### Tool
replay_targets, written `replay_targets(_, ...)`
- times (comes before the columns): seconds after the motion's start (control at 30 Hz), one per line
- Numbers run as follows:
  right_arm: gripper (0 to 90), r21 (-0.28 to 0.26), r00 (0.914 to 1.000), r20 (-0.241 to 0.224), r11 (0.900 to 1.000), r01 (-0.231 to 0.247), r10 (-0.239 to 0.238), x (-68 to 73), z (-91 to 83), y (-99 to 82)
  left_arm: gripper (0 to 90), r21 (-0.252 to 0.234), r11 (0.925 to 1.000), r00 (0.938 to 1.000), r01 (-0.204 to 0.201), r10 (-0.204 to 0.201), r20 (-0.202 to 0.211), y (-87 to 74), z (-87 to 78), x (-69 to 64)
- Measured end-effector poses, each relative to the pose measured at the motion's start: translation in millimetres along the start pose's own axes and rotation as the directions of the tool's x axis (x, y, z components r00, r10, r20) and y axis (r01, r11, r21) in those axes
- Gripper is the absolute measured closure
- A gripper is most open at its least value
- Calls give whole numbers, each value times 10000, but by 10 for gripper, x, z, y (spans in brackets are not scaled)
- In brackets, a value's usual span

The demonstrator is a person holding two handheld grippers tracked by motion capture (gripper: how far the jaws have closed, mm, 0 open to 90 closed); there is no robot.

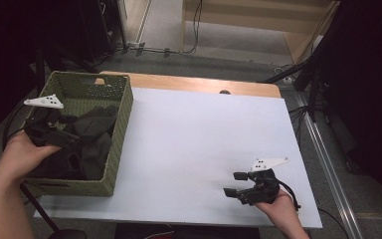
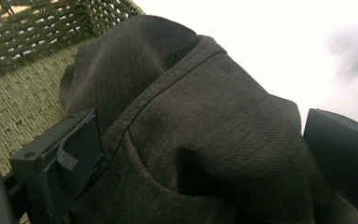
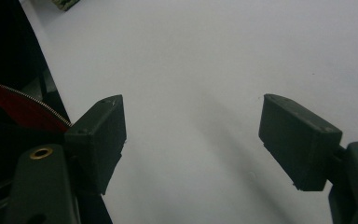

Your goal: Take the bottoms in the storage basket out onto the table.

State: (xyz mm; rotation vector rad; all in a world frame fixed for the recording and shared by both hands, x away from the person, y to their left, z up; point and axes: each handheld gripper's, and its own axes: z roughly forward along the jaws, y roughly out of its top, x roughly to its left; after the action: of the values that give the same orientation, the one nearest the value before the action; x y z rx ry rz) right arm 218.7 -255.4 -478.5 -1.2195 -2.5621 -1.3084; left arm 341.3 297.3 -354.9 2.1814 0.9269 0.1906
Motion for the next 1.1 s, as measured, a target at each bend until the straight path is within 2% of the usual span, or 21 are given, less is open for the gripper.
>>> replay_targets(0.07,215,-8,10000,-8,10000,5,-5,-1,2,0,0,122,9999,9998,-10,12,-187,-25,42,27)
replay_targets(0.17,215,-11,10000,-13,10000,6,-6,0,3,-1,0,225,9997,9997,124,-120,-190,-40,72,54)
replay_targets(0.2,215,-36,10000,-15,10000,7,-8,0,4,-3,0,322,9994,9995,113,-104,-304,-50,101,72)
replay_targets(0.43,215,-80,10000,2,10000,14,-14,2,6,-6,0,139,9998,9994,105,-100,-332,-129,209,161)
replay_targets(0.53,215,-80,10000,-1,10000,15,-15,0,8,-7,0,220,9997,9992,90,-81,-392,-149,231,180)
replay_targets(0.67,215,-70,10000,-5,10000,6,-6,3,9,-7,0,339,9989,9979,321,-301,-576,-194,284,227)
replay_targets(0.8,215,-84,10000,-18,10000,-3,3,3,10,-7,0,462,9988,9951,131,-85,-983,-245,336,263)
replay_targets(0.87,215,-79,10000,-6,10000,-8,8,4,11,-6,0,388,9986,9960,353,-319,-840,-272,362,299)
replay_targets(1.0,215,-79,10000,-1,10000,-22,22,5,12,-7,0,148,9995,9956,267,-253,-905,-345,416,346)
replay_targets(1.1,215,-73,10000,-8,10000,-20,20,5,15,-7,0,235,9993,9936,274,-246,-1099,-374,452,368)
